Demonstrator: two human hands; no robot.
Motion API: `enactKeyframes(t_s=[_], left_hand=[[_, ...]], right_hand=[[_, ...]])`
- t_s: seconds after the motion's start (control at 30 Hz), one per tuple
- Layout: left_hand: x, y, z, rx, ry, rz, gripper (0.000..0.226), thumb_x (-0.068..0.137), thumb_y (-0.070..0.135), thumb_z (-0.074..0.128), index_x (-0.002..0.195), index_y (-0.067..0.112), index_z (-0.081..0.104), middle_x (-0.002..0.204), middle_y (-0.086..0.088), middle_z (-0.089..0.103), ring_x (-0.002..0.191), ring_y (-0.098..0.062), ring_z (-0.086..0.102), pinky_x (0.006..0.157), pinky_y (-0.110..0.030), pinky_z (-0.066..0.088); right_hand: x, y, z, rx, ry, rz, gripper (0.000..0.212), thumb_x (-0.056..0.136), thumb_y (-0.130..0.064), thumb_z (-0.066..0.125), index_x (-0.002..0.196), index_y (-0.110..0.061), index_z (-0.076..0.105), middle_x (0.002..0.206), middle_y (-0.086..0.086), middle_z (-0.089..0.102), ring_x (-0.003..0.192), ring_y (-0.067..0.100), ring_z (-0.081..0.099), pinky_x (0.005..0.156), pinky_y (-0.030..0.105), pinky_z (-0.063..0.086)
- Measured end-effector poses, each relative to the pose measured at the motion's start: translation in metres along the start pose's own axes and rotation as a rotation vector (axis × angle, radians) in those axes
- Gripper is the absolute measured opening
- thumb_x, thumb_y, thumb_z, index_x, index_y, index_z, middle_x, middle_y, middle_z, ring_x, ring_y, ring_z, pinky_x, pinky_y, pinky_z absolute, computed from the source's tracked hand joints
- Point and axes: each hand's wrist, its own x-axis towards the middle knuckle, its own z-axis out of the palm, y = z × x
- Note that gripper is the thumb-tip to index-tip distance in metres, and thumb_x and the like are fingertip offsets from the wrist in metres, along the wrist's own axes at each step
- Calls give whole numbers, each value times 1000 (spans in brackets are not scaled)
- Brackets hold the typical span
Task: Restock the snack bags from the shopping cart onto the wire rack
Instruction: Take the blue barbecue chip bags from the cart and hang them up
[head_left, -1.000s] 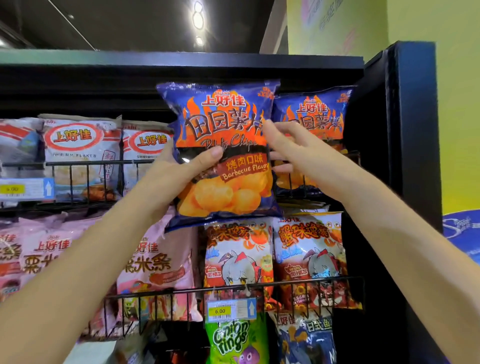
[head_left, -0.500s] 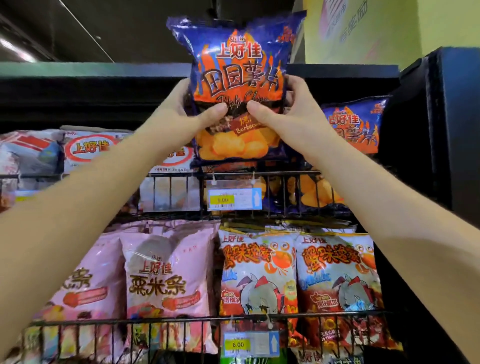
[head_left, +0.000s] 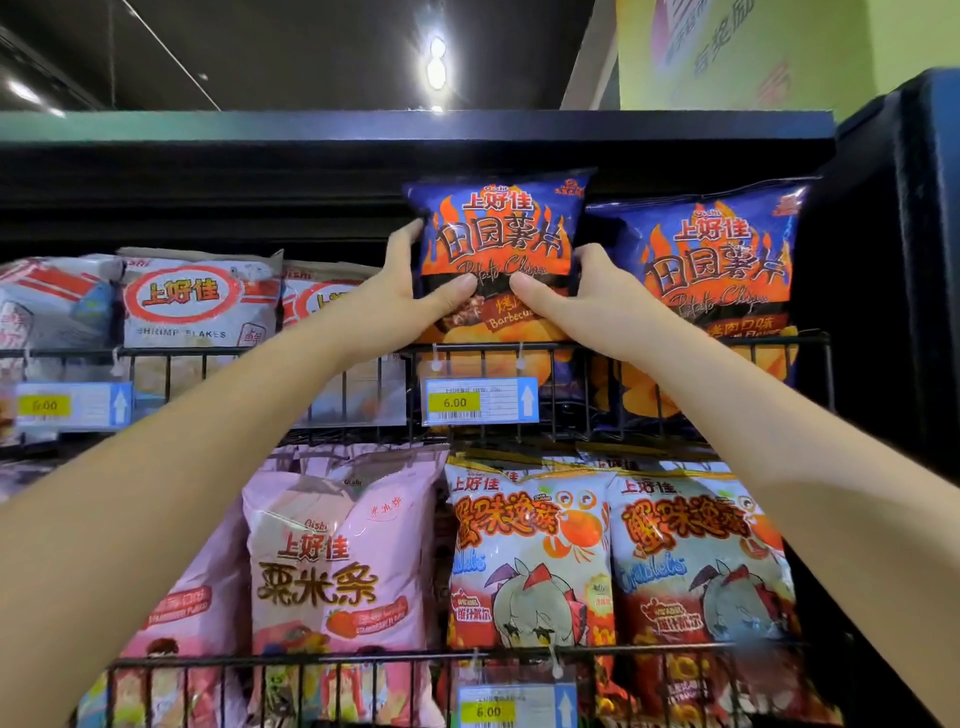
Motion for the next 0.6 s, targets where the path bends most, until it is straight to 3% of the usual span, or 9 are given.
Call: enactKeyframes(t_s=[0.07, 0.2, 0.33, 0.5, 0.6], left_hand=[[1, 0, 1, 26, -24, -30, 95, 97, 53, 60, 163, 29, -4, 147, 5, 47, 121, -13, 57, 108, -38, 45], [2, -1, 0, 128, -105, -81, 100, 94, 56, 62, 162, 29, -7, 152, -3, 48, 111, -16, 61, 97, -36, 52], [3, -2, -3, 219, -180, -139, 104, 91, 61, 64, 161, 29, -5, 153, -2, 47, 117, -15, 57, 101, -35, 46], [2, 0, -3, 231, -207, -179, 102, 91, 62, 63, 161, 30, -3, 152, -1, 48, 119, -15, 54, 104, -34, 42], [3, 1, -3, 208, -221, -210, 104, 90, 61, 65, 161, 29, -4, 152, -1, 48, 126, -19, 54, 112, -41, 43]], right_hand=[[1, 0, 0, -65, -25, 37, 80, 89, -75, 54, 139, -15, 38, 118, -2, 56, 95, 17, 57, 62, 24, 40], [0, -1, -1, -222, -132, 70, 92, 90, -78, 47, 145, -5, 31, 123, 5, 61, 95, 20, 60, 68, 30, 46], [-1, -7, -7, -310, -267, 127, 98, 89, -79, 44, 149, -3, 26, 124, 5, 62, 79, 14, 67, 59, 26, 44], [0, -11, -13, -398, -349, 180, 105, 86, -84, 42, 154, -6, 21, 125, 8, 65, 86, 18, 72, 84, 38, 48], [0, -13, -12, -390, -353, 185, 105, 87, -83, 43, 155, -7, 20, 130, 10, 64, 89, 21, 72, 81, 37, 47]])
